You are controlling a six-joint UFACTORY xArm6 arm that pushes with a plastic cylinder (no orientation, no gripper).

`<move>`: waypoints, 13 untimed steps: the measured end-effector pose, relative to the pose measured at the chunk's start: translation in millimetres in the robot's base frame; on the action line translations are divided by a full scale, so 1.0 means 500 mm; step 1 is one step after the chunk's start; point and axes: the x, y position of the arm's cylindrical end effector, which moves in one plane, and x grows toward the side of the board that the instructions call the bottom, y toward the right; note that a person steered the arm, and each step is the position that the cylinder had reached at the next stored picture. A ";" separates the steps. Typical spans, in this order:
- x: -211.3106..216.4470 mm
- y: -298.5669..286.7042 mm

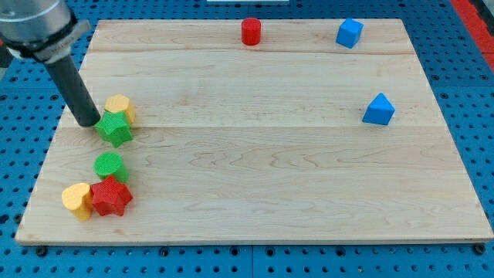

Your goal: Move red circle towards center right

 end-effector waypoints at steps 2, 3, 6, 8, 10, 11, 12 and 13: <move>-0.094 0.113; 0.024 0.112; -0.225 0.445; -0.430 0.634; -0.286 0.360; -0.255 0.315; -0.257 0.315; -0.257 0.315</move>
